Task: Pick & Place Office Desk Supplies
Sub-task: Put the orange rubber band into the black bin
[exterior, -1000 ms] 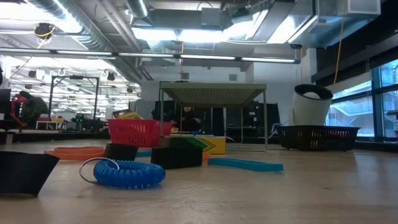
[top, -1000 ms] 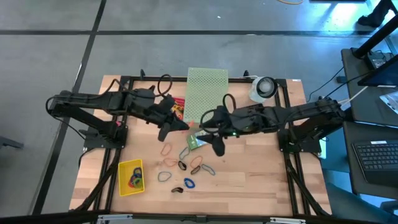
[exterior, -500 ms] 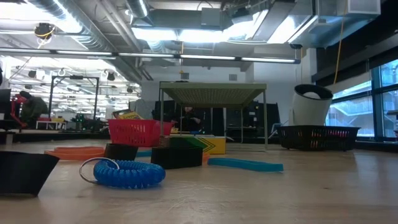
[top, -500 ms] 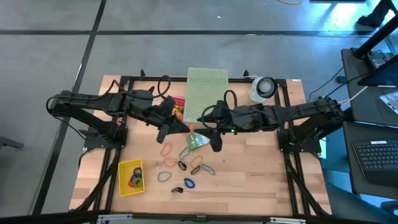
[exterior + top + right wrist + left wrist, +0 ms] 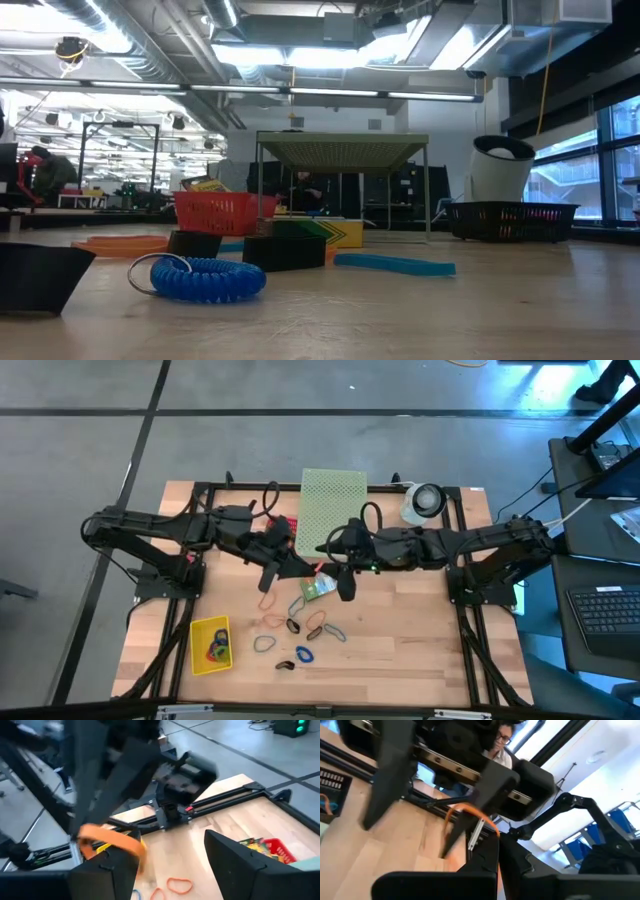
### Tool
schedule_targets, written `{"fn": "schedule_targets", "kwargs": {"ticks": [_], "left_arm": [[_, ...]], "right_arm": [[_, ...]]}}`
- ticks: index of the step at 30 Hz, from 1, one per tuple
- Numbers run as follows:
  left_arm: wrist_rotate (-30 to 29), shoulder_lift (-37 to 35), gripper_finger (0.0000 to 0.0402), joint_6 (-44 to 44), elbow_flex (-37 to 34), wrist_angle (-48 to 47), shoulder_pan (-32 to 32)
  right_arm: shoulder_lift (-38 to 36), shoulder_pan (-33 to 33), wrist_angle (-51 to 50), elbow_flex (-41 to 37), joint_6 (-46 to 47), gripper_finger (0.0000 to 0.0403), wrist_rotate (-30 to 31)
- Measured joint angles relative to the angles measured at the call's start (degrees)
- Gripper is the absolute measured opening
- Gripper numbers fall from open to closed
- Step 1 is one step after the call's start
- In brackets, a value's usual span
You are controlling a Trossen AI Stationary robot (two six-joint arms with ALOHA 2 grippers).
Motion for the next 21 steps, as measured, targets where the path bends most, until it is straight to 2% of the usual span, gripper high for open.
{"fn": "schedule_targets", "kwargs": {"ticks": [3,5,7,11,21], "left_arm": [[0.0,0.0,0.0002,0.0,0.0,0.3,0.0],[0.0,0.0,0.0002,0.0,0.0,0.4,0.0],[0.0,0.0,0.0002,0.0,0.0,0.7,0.0],[-0.1,-0.1,0.0002,0.0,0.0,0.9,0.0],[-2.1,-0.1,0.0003,0.0,0.0,-0.2,0.9]], "right_arm": [[0.0,0.0,0.1,0.0,0.0,0.0202,0.4],[0.0,0.0,0.0,0.0,0.8,0.0173,0.5],[0.0,0.0,-0.1,0.0,0.9,0.0131,0.6],[0.0,0.0,-0.1,0.0,0.6,0.0021,0.1],[0.0,-0.2,-0.1,0.0,2.6,0.0003,-2.2]]}}
